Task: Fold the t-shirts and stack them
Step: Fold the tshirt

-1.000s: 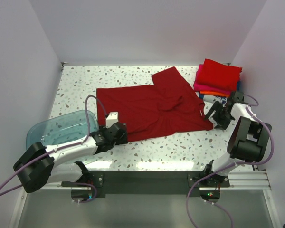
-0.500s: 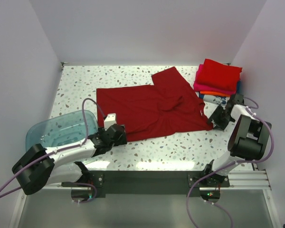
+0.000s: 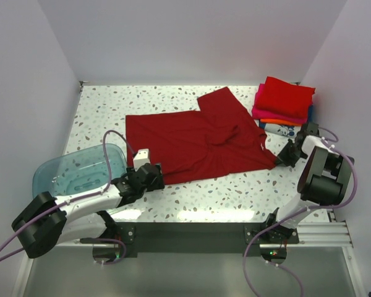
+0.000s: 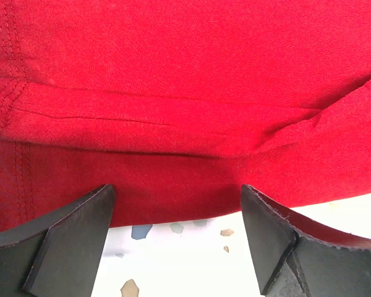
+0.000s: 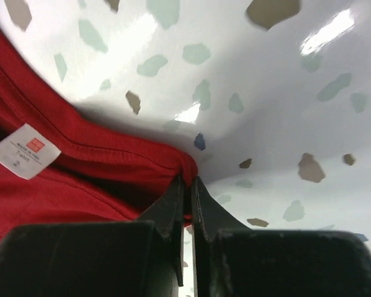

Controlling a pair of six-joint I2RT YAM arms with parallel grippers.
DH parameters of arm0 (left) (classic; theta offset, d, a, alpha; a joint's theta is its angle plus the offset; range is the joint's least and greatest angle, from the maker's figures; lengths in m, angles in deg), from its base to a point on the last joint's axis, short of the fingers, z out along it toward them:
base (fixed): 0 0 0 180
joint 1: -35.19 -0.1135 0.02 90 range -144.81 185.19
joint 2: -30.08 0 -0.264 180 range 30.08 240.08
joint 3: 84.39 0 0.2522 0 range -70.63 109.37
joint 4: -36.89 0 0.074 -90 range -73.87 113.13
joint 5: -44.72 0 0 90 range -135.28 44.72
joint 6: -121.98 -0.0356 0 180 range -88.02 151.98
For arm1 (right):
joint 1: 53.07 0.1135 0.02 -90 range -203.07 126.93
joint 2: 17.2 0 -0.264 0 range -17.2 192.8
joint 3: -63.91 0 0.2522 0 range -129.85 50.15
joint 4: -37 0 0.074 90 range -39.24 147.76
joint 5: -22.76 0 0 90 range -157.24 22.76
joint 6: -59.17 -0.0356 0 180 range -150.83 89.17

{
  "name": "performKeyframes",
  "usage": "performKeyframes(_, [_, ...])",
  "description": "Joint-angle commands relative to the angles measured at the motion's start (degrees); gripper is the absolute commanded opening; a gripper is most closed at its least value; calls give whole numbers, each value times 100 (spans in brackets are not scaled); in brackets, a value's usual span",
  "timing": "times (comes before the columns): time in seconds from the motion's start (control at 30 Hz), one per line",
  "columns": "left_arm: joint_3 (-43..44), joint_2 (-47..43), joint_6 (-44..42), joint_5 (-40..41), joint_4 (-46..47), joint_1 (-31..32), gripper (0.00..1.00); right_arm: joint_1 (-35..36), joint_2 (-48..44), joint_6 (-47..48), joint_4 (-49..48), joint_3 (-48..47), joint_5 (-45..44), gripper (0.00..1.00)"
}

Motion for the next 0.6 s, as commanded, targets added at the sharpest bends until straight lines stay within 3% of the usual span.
performKeyframes(0.0, [-204, 55, 29, -285, -156, -21, 88, -147, 126, 96, 149, -374, -494, 0])
performKeyframes(0.3, [-275, -235, 468, -304, -507, 313, 89, -621, 179, 105, 299, -612, -635, 0])
performKeyframes(0.57, [-100, -419, 1706, 3, -1244, 1631, 93, -806, -58, 61, 316, -524, -1047, 0])
